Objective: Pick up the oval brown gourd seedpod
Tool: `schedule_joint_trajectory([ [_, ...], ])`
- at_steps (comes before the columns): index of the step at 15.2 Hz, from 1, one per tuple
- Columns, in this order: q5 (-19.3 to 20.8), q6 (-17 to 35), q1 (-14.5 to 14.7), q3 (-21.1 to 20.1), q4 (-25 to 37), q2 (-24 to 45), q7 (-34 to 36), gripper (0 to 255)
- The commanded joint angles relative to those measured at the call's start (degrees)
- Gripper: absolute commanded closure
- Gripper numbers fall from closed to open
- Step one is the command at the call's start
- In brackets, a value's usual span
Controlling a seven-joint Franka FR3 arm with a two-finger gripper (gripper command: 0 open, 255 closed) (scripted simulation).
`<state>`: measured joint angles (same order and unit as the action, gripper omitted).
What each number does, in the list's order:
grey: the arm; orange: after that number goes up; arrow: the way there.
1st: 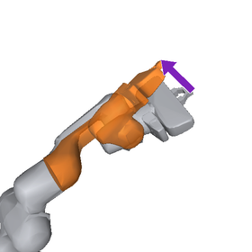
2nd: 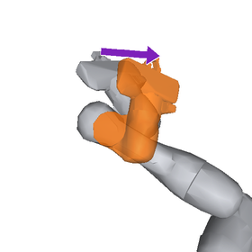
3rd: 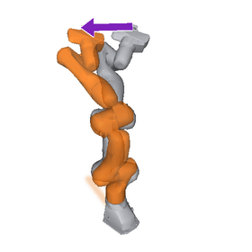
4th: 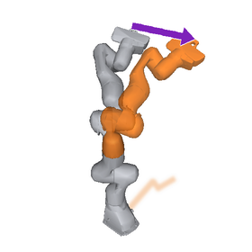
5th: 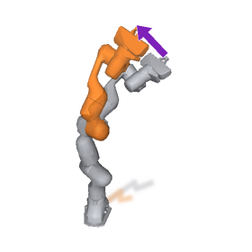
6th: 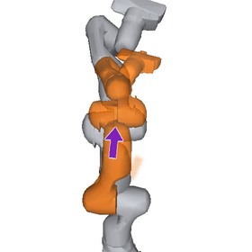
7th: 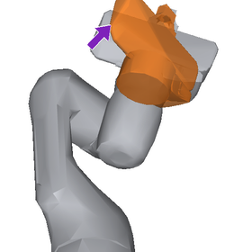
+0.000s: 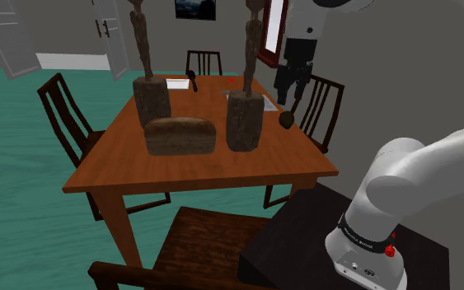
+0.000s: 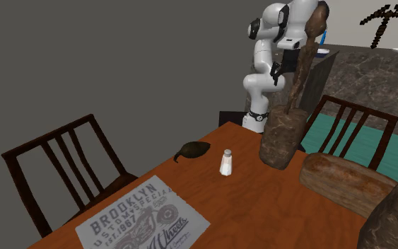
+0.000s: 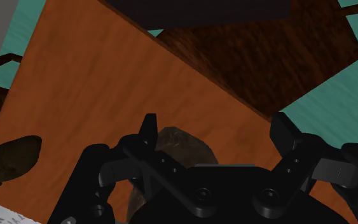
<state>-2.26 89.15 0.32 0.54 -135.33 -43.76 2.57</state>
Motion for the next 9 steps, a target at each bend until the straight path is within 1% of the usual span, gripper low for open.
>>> schedule_joint_trajectory([
  [1,0.0,0.0,0.0,0.0,0.0,0.0,0.0,0],
  [9,5.0,9.8,-4.7,1.7,2.5,13.7,3.1,0],
])
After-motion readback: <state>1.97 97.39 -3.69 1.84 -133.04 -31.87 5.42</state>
